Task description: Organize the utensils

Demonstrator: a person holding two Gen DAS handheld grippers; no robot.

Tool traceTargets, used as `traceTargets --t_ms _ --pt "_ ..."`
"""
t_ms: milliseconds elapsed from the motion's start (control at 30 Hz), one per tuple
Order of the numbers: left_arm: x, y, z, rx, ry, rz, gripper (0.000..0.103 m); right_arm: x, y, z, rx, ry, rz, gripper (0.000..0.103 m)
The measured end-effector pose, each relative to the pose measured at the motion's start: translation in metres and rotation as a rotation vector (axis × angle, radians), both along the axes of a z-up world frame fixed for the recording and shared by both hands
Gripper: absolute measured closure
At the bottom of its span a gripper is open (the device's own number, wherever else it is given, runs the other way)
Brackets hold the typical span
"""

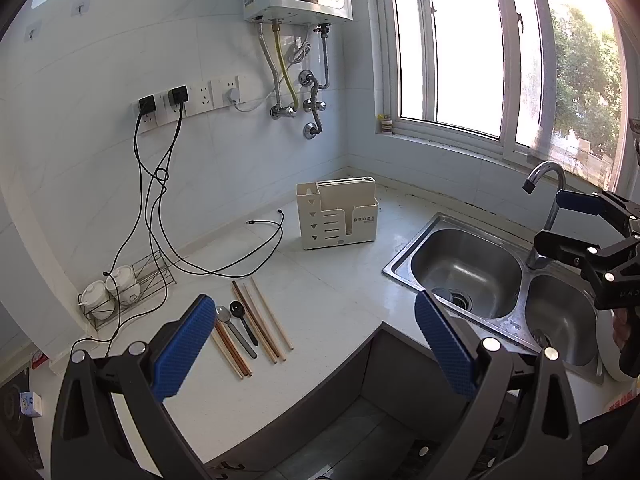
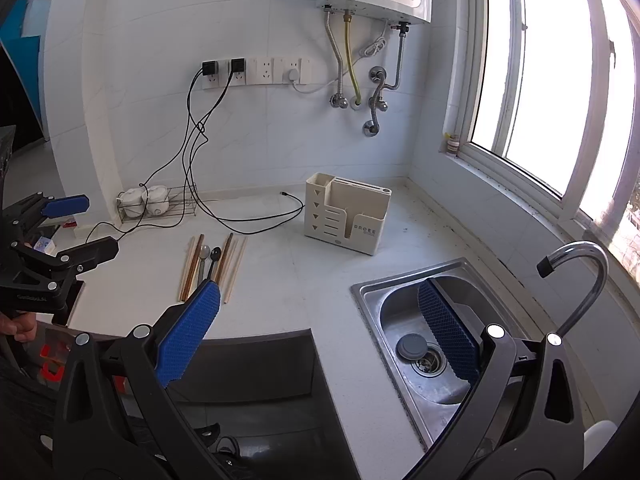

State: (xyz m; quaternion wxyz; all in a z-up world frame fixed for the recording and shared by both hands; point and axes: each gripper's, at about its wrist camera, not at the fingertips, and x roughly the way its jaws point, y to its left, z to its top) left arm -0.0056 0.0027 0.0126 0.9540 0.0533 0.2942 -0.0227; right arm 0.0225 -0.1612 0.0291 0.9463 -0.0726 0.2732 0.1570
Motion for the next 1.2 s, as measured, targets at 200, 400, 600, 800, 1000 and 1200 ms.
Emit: traceTargets --t_ms 200,400,600,800,1000,1200 --pt "0.0 0.0 -0.002 -0.004 0.001 0.008 0.005 -0.002 0.0 0.0 0.0 -0.002 -0.001 0.008" --pt "-0.002 -0.001 -0.004 -0.002 -0.004 0.005 0.005 -0.001 0.001 -0.001 -0.001 -0.004 0.005 0.008" --pt "-0.002 0.0 -0.005 -0.006 -0.008 0.014 0.005 0.001 0.002 -0.001 0.009 -0.008 0.007 0.008" --pt "0.001 0.005 -0.004 -0.034 -0.003 0.028 0.005 0.006 0.002 -0.001 0.014 -0.005 0.011 0.008" --pt "0.002 0.006 -0.005 -0.032 -0.004 0.031 0.005 0.01 0.002 0.0 0.013 -0.005 0.012 0.008" --pt "0.002 0.006 -0.006 -0.033 -0.005 0.033 0.005 0.012 0.005 0.001 0.002 -0.007 0.018 0.008"
